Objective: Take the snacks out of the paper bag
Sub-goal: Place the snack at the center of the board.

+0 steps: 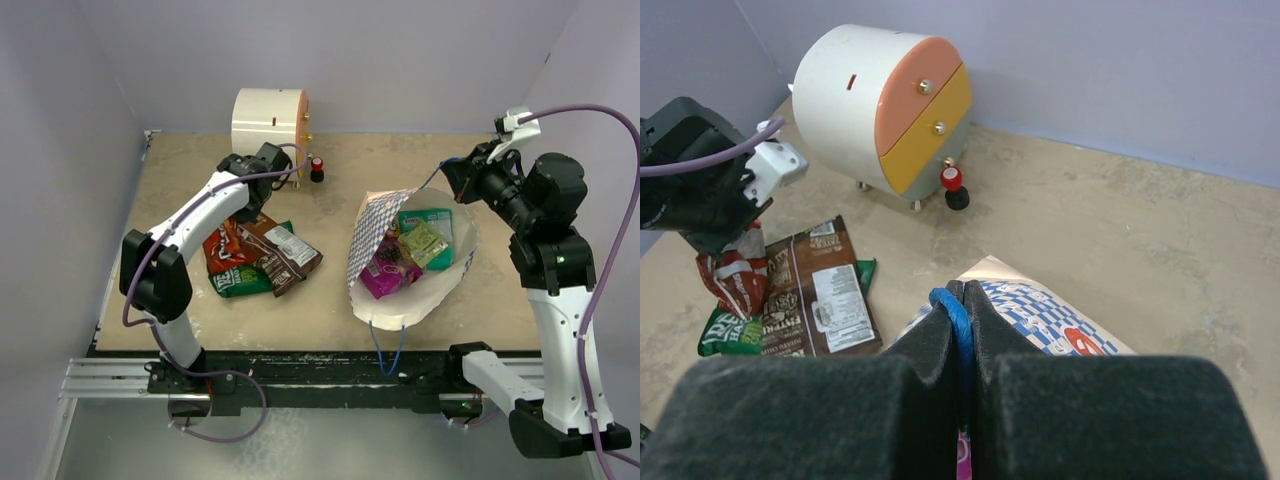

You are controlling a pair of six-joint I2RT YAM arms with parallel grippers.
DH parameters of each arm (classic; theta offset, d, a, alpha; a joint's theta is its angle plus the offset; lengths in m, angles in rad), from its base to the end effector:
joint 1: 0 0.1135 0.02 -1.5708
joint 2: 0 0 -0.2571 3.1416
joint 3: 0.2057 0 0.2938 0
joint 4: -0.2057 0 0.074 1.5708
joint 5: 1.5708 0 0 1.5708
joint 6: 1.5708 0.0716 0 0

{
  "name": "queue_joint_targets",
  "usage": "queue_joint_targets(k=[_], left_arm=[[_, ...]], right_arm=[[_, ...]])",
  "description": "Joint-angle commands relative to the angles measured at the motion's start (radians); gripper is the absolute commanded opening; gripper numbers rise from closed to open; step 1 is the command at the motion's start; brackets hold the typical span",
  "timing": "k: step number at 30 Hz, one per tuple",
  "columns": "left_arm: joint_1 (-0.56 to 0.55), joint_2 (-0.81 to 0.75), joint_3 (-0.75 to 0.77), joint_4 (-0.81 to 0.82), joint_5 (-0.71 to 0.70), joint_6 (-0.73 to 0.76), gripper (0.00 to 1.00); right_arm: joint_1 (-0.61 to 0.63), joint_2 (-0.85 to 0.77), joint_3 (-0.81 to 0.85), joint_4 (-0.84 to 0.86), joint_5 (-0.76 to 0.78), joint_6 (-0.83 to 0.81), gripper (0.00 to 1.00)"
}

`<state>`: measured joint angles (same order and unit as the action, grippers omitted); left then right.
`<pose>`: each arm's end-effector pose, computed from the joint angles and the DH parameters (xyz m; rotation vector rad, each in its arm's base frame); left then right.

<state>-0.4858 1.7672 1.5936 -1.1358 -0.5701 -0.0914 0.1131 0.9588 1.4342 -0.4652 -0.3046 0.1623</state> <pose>0.3705 -0.1519 0.2454 0.4208 2.6293 0.6479 0.2389 0.0487 0.5104 -0.2035 1.5658 0.4536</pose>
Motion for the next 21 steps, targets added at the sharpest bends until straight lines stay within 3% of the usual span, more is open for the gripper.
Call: queue_joint_targets(k=[1,8,12,18,21], left_arm=[[-0.002,0.011,0.053,0.034,0.173,-0.010,0.00],[-0.006,0.093,0.078,-0.001,0.382,-0.031,0.06],[-0.007,0.089,0.044,0.046,0.435,-0.055,0.12],[-0.007,0.097,0.002,0.136,0.519,-0.083,0.32],[-0.005,0.091,-0.003,0.146,0.539,-0.106,0.47]], right_arm=[[0.005,-0.033,0.061,0.064,0.008,-0.006,0.00],[0.005,-0.037,0.061,0.056,0.014,-0.005,0.00],[0.005,-0.037,0.061,0.056,0.010,-0.002,0.00],[0.005,-0.035,0.057,0.056,0.007,-0.001,0.00],[0.005,-0.036,0.055,0.055,0.004,0.000,0.00]])
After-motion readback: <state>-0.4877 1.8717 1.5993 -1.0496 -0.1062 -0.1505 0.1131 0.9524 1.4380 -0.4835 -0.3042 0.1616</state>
